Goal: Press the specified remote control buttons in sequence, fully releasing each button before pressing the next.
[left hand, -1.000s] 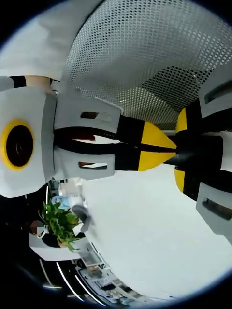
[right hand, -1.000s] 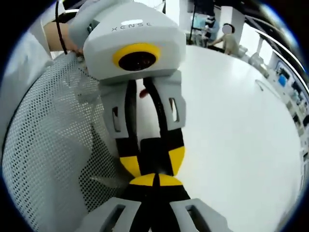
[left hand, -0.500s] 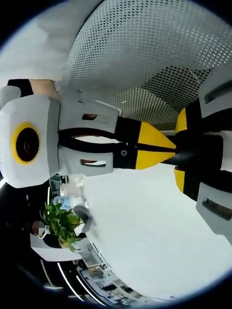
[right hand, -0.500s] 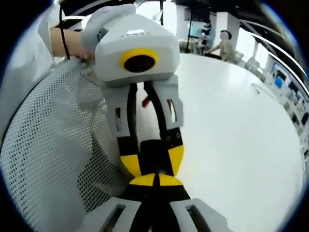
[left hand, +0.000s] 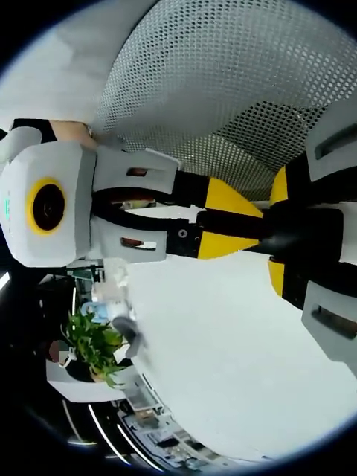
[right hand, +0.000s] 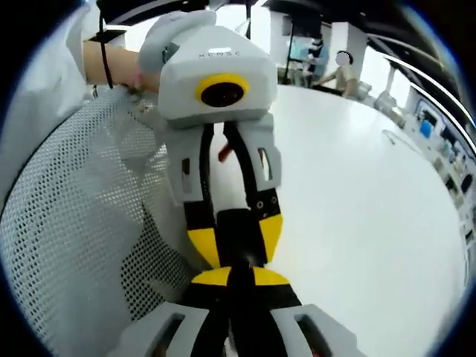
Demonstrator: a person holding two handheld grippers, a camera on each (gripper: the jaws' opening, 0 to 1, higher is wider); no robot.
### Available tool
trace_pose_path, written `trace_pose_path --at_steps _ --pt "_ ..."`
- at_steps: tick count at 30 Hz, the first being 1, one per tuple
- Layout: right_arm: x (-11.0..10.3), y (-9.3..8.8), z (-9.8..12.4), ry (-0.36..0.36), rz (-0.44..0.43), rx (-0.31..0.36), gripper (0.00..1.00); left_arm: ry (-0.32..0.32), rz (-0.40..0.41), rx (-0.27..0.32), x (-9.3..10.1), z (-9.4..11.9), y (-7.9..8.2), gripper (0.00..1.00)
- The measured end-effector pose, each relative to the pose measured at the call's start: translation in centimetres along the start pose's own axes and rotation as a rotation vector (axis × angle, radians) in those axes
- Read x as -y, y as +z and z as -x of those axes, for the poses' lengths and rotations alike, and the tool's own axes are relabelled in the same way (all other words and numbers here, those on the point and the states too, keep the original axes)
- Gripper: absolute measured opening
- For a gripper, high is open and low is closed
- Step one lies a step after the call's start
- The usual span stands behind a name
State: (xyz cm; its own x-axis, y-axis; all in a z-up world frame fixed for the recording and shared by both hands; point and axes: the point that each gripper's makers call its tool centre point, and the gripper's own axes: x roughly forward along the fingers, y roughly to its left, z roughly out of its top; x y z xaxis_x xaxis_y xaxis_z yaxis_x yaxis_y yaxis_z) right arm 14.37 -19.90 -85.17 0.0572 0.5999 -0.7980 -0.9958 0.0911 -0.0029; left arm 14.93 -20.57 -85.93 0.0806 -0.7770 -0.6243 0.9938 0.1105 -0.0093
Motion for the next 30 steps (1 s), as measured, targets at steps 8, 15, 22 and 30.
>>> trace_pose_path --at_steps 8,15,22,30 --pt "0.8 -0.5 0.4 -0.017 -0.033 0.006 0.18 0.004 0.005 0.002 0.0 0.0 0.0 0.26" --pt "0.7 -0.7 0.4 -0.004 -0.024 0.003 0.22 0.004 0.006 0.003 0.0 0.0 0.0 0.26" --pt "0.2 -2.1 0.3 0.013 0.006 -0.044 0.27 0.005 0.007 0.004 0.0 0.0 0.0 0.26" --pt "0.6 -2.3 0.2 0.023 -0.026 -0.025 0.23 0.003 0.007 0.009 0.0 0.0 0.0 0.26"
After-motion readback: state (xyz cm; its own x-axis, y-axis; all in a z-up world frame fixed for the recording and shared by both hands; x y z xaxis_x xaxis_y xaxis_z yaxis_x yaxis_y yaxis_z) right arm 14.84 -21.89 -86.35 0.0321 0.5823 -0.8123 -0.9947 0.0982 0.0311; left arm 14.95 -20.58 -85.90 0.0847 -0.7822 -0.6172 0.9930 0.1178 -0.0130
